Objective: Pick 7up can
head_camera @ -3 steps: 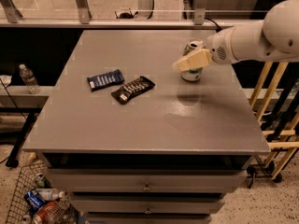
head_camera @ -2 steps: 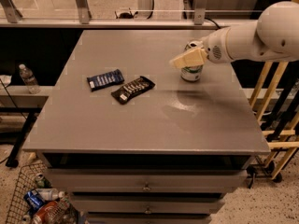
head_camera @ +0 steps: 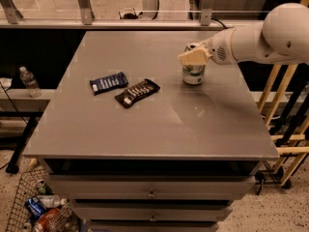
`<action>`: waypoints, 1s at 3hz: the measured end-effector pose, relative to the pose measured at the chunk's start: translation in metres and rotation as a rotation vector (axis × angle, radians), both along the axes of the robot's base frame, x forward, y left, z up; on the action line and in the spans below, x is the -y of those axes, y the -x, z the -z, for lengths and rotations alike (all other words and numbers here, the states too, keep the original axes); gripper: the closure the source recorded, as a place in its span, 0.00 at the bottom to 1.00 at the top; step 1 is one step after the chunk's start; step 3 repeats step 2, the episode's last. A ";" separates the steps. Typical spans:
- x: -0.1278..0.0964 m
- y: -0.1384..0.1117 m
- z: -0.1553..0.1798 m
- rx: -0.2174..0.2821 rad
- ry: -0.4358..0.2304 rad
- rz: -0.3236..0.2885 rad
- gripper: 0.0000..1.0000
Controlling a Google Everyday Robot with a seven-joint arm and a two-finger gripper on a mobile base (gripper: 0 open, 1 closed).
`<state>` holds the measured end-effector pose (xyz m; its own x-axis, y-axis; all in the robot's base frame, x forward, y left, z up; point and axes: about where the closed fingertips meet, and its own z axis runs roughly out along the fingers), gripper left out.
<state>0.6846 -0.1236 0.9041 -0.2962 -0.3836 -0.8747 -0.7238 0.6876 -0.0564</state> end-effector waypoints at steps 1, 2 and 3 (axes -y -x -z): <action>-0.003 0.006 -0.029 0.071 -0.018 -0.041 0.86; -0.004 0.016 -0.060 0.152 -0.048 -0.106 1.00; -0.004 0.016 -0.060 0.152 -0.048 -0.106 1.00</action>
Offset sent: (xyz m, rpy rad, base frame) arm -0.0316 0.0002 0.1014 0.0806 -0.2593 0.1811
